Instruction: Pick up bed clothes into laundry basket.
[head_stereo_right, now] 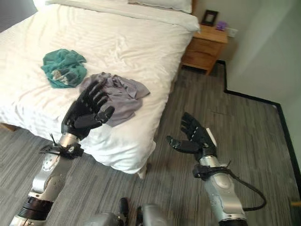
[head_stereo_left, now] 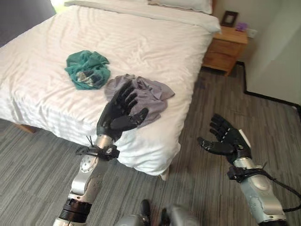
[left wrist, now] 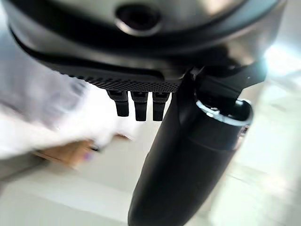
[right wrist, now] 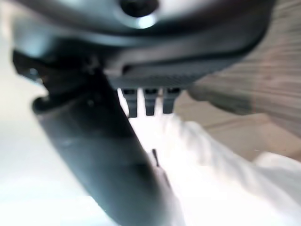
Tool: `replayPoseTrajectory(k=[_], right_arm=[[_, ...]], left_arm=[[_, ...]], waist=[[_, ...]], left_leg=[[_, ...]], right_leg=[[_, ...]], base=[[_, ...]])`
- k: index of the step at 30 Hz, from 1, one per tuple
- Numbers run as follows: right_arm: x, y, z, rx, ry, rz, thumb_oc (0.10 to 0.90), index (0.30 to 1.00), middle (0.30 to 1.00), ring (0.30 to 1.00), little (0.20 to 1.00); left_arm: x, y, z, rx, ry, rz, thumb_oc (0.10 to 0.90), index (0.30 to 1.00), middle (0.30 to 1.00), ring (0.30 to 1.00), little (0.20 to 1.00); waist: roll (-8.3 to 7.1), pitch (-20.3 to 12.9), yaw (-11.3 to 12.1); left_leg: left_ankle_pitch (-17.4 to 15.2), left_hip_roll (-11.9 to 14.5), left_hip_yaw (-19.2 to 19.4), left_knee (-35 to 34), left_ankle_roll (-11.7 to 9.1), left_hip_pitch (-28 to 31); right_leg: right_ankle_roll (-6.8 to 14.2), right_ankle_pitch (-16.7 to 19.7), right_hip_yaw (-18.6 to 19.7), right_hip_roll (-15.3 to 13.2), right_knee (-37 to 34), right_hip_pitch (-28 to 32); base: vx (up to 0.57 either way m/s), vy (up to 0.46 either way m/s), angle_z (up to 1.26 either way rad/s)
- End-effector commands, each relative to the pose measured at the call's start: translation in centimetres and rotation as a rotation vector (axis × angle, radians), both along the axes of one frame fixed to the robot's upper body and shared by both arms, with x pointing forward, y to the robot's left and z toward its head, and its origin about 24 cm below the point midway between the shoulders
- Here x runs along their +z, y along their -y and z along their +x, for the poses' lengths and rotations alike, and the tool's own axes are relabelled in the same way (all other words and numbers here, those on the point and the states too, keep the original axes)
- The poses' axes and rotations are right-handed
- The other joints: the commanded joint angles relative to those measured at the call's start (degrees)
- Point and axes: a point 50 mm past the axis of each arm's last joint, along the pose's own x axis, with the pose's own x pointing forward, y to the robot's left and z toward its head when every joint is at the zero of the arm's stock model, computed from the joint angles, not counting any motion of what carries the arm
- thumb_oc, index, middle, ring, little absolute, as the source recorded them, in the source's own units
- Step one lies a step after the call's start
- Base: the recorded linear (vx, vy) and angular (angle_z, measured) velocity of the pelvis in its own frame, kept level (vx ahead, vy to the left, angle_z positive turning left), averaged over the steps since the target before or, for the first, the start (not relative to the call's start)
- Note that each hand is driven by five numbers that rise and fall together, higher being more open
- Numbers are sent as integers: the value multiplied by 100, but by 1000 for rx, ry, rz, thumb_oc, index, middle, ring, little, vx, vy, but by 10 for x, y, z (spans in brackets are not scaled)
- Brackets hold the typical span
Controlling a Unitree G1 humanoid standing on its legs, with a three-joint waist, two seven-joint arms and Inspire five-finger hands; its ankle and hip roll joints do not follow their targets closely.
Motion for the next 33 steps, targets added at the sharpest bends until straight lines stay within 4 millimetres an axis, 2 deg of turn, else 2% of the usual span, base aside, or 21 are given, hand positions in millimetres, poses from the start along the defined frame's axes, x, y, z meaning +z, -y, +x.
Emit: replayPoseTrajectory(k=[1,2,3,5,6,7,11,13,14,15,16,18,22,24,27,29,33], right_arm=[[87,27,17,8,346,-101,800,900,900,900,900],[90,22,13,49,351,-103,800,900,900,900,900],[95,22,17,53,361,-135,800,900,900,900,900],[113,31,24,59,375,-205,800,900,900,900,900],[114,30,25,61,376,-206,800,900,900,900,900],[132,44,39,36,348,-303,800,900,900,900,900],[161,43,56,67,335,-440,800,900,900,900,900],[166,43,63,56,339,-432,800,900,900,900,900],[179,38,72,73,322,-534,800,900,900,900,900],[183,36,75,74,322,-562,800,900,900,900,900],[184,35,76,76,323,-563,800,900,900,900,900],[191,32,84,77,305,-616,800,900,900,900,900],[197,24,98,100,264,-689,800,900,900,900,900],[203,25,100,98,233,-778,800,900,900,900,900],[208,45,105,5,157,-865,800,900,900,900,900],[211,51,112,-47,126,-904,800,900,900,900,900],[221,41,125,-78,130,-954,800,900,900,900,900]], left_arm=[[41,-12,-8,-40,263,-50,800,900,900,900,900],[41,-23,-13,11,279,-65,800,900,900,900,900],[40,-32,-16,86,290,-64,800,900,900,900,900],[32,-38,-18,94,258,-106,800,900,900,900,900],[32,-39,-18,95,259,-108,800,900,900,900,900],[27,-43,-21,128,236,-102,800,900,900,900,900],[19,-51,-27,199,197,-69,800,900,900,900,900],[17,-52,-28,206,182,-84,800,900,900,900,900],[10,-56,-30,244,146,-83,800,900,900,900,900],[8,-58,-32,253,134,-83,800,900,900,900,900],[8,-58,-32,256,134,-84,800,900,900,900,900],[-2,-61,-36,289,85,-55,800,900,900,900,900],[-7,-64,-36,296,51,-37,800,900,900,900,900],[-10,-62,-34,280,37,-34,800,900,900,900,900],[-11,-59,-34,248,27,-26,800,900,900,900,900],[-10,-58,-34,236,27,-37,800,900,900,900,900],[-9,-60,-33,239,31,-37,800,900,900,900,900]], waist=[[-387,-697,49],[-413,-752,155],[-450,-781,280],[-479,-886,375],[-471,-886,353],[-515,-989,496],[-541,-1022,636],[-544,-1017,642],[-569,-1017,747],[-557,-1019,746],[-549,-1019,720],[-536,-1026,817],[-514,-950,913],[-499,-922,939],[-475,-865,1048],[-448,-790,1121],[-429,-577,1305]], left_leg=[[-416,331,281,149,-893,225],[-460,353,232,117,-885,279],[-352,346,191,72,-909,212],[-285,343,38,-39,-946,189],[-280,344,27,-45,-946,190],[-230,368,-103,-112,-998,162],[-122,430,-303,-286,-1078,208],[-82,430,-381,-347,-1096,220],[-11,448,-468,-444,-1137,218],[5,450,-495,-465,-1151,218],[7,450,-505,-467,-1152,218],[50,449,-617,-490,-1186,184],[111,430,-768,-541,-1268,115],[152,400,-894,-558,-1316,36],[186,342,-1014,-529,-1357,-86],[213,317,-1077,-519,-1367,-180],[292,329,-1116,-544,-1366,-422]], right_leg=[[430,1313,298,-119,-1661,934],[369,1263,99,-217,-1738,1041],[338,1363,73,-170,-1819,1044],[238,1378,-117,-164,-2139,1201],[238,1391,-129,-166,-2165,1216],[172,1432,-195,-120,-2400,1365],[86,1438,-399,-73,-2591,1548],[74,1430,-456,-73,-2617,1582],[52,1419,-561,-65,-2664,1616],[48,1410,-601,-61,-2678,1627],[47,1409,-611,-61,-2679,1631],[24,1396,-749,-55,-2713,1657],[-6,1332,-965,-66,-2700,1669],[-8,1312,-1167,-98,-2686,1644],[-1,1317,-1372,-132,-2670,1601],[4,1336,-1444,-139,-2687,1543],[3,1409,-1426,-128,-2710,1294]], base=[[201,-162,166],[235,-254,146],[197,-157,82],[124,-148,53],[112,-160,67],[127,-118,76],[82,-88,40],[25,-44,19],[11,-38,20],[11,-38,15],[20,-13,12],[19,-19,23],[1,-12,34],[-40,-8,40],[-21,-5,51],[-40,-17,39],[-70,-18,14]])
